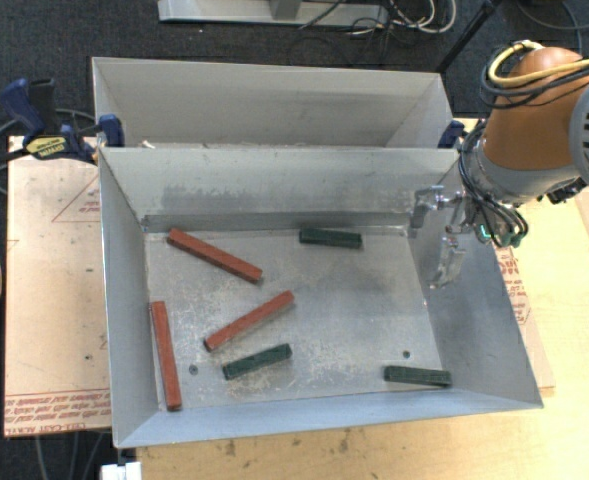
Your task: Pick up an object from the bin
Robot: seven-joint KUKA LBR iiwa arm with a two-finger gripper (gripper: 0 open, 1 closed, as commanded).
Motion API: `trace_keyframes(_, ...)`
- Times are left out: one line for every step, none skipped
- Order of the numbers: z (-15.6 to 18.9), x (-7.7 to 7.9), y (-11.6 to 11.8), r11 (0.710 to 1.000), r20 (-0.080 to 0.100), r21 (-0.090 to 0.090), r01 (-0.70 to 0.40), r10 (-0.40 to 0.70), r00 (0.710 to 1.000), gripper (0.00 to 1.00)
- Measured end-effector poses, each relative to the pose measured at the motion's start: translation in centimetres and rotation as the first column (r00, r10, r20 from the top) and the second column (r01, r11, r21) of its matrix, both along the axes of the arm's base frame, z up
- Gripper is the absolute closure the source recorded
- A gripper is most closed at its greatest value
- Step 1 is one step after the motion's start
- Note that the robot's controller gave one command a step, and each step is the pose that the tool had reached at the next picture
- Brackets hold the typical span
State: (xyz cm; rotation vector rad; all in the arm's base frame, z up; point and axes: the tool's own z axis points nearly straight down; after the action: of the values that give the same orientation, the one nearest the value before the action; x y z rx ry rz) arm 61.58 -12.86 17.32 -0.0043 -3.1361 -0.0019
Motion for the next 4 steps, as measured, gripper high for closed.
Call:
trace_keyframes(-10.2, -8.9, 0.1, 0.999, -0.004, 0.002, -0.05, 0.05, 0.999, 0.0)
trace_keyframes(-5.9, -12.9, 4.8, 0.996, 0.006, 0.002, -0.087, 0.087, 0.996, 0.0)
trace_keyframes(-10.2, -12.7, 4.1, 0.981, 0.018, -0.003, -0.195, 0.195, 0.981, 0.0)
trace_keyframes(-10.3, -13.0, 4.1, 0.98, 0.007, -0.001, -0.199, 0.199, 0.98, 1.0)
